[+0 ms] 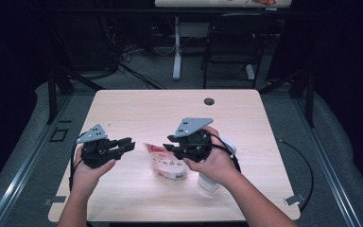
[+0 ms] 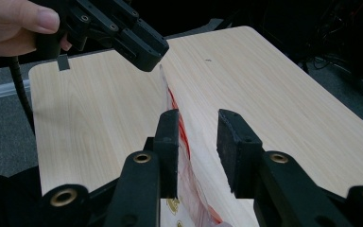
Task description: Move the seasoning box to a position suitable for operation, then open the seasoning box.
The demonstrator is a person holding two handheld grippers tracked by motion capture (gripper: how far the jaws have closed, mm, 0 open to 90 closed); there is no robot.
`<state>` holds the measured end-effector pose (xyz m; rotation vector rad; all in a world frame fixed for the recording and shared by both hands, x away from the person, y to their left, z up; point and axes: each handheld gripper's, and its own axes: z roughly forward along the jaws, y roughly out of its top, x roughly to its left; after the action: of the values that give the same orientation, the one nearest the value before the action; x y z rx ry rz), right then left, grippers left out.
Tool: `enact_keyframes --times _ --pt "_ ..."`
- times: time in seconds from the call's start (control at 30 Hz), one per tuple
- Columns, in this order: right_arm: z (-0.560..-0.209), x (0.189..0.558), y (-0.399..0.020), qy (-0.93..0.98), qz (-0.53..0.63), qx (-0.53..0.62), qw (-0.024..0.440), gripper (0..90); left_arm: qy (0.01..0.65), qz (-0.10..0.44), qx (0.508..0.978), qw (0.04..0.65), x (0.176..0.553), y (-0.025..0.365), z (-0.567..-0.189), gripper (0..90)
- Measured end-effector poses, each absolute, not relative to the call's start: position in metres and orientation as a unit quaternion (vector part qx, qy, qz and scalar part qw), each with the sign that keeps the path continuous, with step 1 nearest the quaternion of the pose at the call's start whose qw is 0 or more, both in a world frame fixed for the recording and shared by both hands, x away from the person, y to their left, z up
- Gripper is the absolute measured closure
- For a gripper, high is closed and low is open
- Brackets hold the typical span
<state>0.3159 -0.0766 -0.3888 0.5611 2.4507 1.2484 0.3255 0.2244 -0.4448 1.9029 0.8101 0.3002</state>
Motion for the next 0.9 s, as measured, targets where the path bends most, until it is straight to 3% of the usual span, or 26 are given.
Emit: enact_keyframes --times 0.9 --pt "-0.388 0.322 -0.061 0.87 0.427 0.188 0.159 68.3 0.342 0.127 0.783 0.504 0.327 0.23 -0.444 70.8"
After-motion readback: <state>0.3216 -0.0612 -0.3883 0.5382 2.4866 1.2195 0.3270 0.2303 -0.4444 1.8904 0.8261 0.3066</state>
